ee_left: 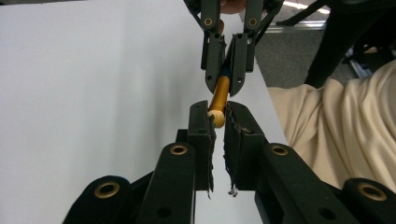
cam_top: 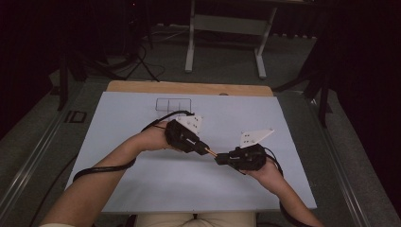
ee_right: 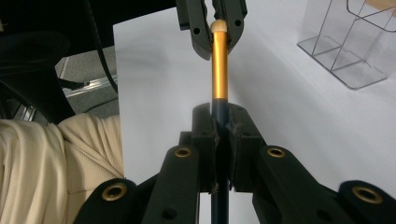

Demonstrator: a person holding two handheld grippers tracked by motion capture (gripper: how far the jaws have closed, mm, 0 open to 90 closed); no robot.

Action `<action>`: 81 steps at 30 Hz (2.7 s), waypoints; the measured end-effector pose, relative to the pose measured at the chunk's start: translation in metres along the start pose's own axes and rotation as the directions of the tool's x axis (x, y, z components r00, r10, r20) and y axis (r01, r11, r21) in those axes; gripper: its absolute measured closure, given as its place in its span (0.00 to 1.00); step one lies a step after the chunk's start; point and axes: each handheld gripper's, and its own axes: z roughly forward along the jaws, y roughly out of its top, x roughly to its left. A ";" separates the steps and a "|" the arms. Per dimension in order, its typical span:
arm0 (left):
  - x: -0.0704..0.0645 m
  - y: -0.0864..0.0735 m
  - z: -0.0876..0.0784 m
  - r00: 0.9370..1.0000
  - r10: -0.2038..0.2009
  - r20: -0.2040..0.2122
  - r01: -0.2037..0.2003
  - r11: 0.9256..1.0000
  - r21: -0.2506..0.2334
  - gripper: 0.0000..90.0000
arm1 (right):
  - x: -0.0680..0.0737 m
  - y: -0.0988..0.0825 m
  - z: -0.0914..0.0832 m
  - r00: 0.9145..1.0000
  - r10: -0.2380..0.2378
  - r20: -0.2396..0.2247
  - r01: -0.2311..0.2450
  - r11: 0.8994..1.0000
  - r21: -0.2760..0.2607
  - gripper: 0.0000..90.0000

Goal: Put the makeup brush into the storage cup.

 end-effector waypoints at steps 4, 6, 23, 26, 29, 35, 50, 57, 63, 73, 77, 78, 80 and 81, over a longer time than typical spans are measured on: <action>0.001 0.001 0.000 1.000 -0.002 0.011 0.002 1.000 -0.002 0.88 | 0.000 0.000 -0.001 1.000 -0.001 0.003 0.001 1.000 -0.005 0.92; 0.001 0.001 0.001 1.000 -0.006 0.010 0.006 1.000 -0.011 0.88 | 0.000 0.000 -0.002 1.000 -0.003 0.003 0.003 1.000 -0.009 0.92; 0.001 -0.022 0.000 0.991 -0.129 -0.016 0.125 0.977 -0.174 0.74 | -0.004 0.000 -0.010 1.000 0.013 0.028 -0.011 0.998 -0.068 0.92; 0.000 -0.029 0.001 0.987 -0.161 -0.015 0.154 0.964 -0.218 0.74 | -0.004 0.001 -0.012 0.999 0.013 0.032 -0.010 0.997 -0.079 0.92; -0.003 -0.034 0.003 0.984 -0.177 -0.009 0.169 0.952 -0.255 0.71 | -0.004 0.003 -0.013 0.999 0.012 0.036 -0.009 0.996 -0.093 0.92; -0.005 -0.041 0.002 0.978 -0.208 -0.016 0.193 0.933 -0.304 0.71 | -0.004 0.007 -0.013 0.999 0.007 0.042 -0.002 0.993 -0.118 0.92; -0.017 -0.046 0.008 0.967 -0.250 -0.040 0.217 0.899 -0.380 0.52 | -0.007 0.023 -0.016 0.998 -0.010 0.055 0.023 0.974 -0.227 0.92; -0.020 -0.046 0.021 0.967 -0.253 -0.035 0.216 0.881 -0.421 0.52 | -0.004 0.031 -0.015 0.998 -0.023 0.051 0.037 0.957 -0.288 0.92; -0.020 -0.044 0.035 0.969 -0.245 -0.027 0.209 0.874 -0.438 0.55 | -0.003 0.035 -0.012 0.998 -0.031 0.046 0.044 0.945 -0.324 0.92; -0.022 -0.042 0.048 0.969 -0.245 -0.009 0.207 0.839 -0.502 0.61 | -0.003 0.035 -0.006 0.999 -0.041 0.036 0.052 0.915 -0.399 0.92; -0.022 -0.041 0.050 0.969 -0.246 0.001 0.211 0.828 -0.520 0.61 | -0.003 0.034 -0.003 0.999 -0.042 0.031 0.051 0.910 -0.413 0.92; -0.022 -0.041 0.050 0.970 -0.244 0.003 0.209 0.825 -0.525 0.63 | -0.003 0.034 -0.002 0.999 -0.041 0.026 0.048 0.909 -0.414 0.92; -0.022 -0.040 0.051 0.970 -0.241 0.001 0.206 0.825 -0.527 0.67 | -0.002 0.034 0.000 0.999 -0.042 0.024 0.048 0.909 -0.414 0.92; -0.022 -0.039 0.052 0.971 -0.239 0.002 0.204 0.823 -0.531 0.67 | -0.002 0.034 0.001 0.999 -0.040 0.021 0.045 0.909 -0.414 0.92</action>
